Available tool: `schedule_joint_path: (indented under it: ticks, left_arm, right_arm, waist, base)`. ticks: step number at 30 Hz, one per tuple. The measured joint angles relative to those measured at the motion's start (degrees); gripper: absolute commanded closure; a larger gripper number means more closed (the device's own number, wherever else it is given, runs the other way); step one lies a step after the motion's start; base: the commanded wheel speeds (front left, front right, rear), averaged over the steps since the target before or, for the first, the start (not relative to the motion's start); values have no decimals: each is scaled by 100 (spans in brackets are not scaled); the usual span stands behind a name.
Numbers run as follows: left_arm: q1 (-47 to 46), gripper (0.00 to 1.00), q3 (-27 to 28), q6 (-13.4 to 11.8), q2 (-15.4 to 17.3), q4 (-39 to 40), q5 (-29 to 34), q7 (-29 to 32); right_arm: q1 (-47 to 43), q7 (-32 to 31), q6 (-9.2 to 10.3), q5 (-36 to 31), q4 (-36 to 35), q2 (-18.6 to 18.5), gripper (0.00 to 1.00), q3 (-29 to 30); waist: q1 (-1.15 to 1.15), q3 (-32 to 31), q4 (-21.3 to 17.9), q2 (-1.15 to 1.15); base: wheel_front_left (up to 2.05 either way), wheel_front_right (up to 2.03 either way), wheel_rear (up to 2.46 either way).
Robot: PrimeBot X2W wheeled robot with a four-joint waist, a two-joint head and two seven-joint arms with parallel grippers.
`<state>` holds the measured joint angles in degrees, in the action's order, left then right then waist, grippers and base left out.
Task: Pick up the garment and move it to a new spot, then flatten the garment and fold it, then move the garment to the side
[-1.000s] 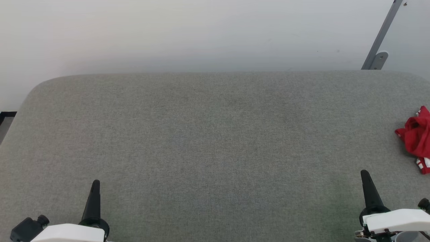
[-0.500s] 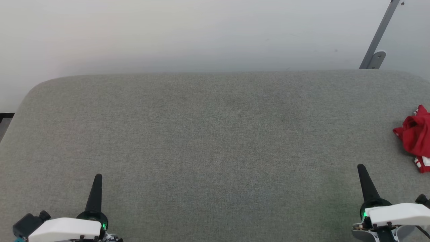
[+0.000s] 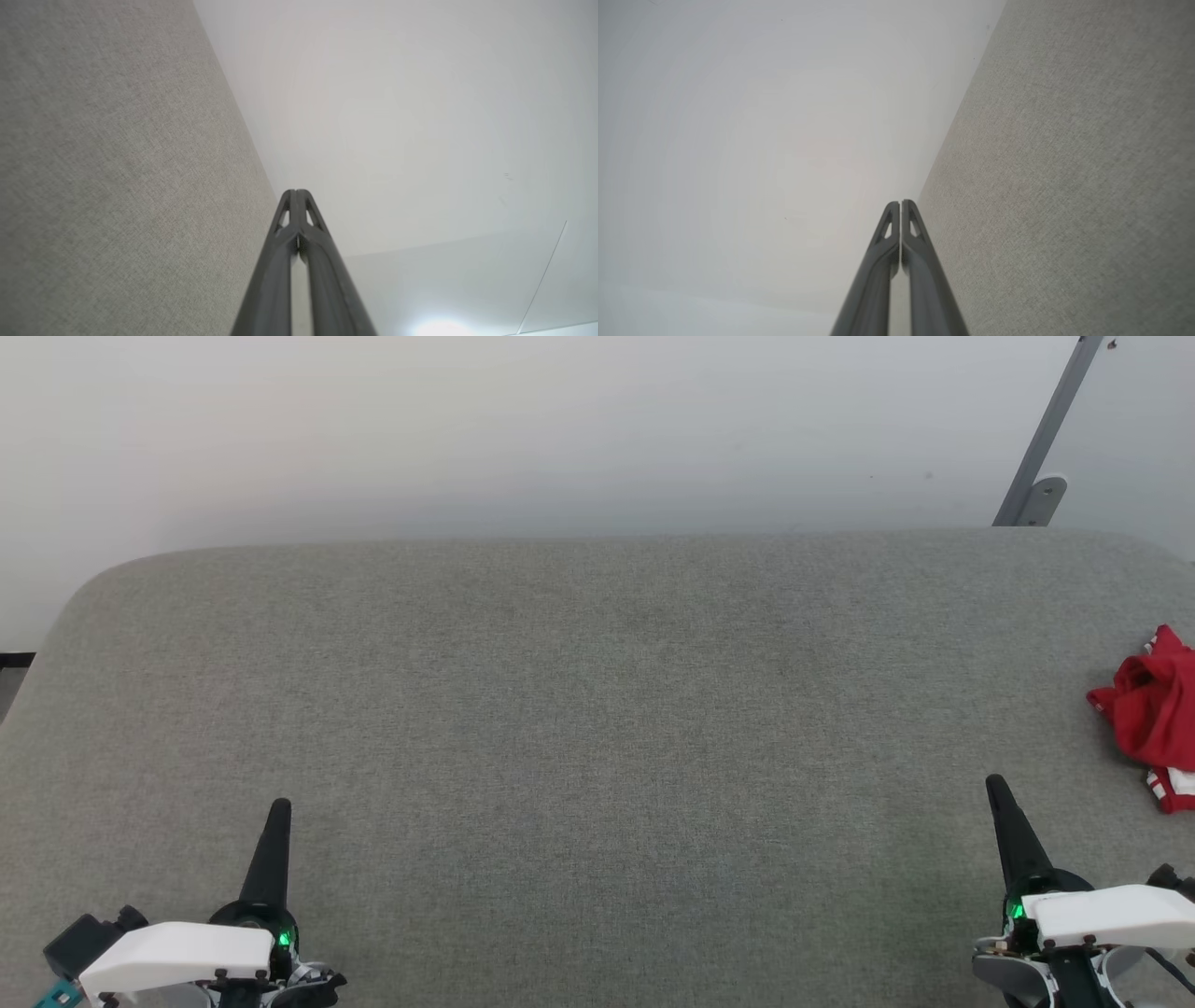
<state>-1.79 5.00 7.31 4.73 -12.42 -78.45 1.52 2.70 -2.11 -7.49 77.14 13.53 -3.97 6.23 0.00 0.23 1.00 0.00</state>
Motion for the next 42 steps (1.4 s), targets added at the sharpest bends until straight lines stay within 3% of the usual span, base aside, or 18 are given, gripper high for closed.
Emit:
schedule_joint_path:
  ticks: [42]
  left_arm:
    - [-415, 100, 90, 0, -144, -168, -1424, 458]
  right_arm:
    - [343, -446, 0, 1514, 43, 107, 100, 30]
  waist:
    - [0, -5, -100, 0]
  base:
    - [0, 0, 0]
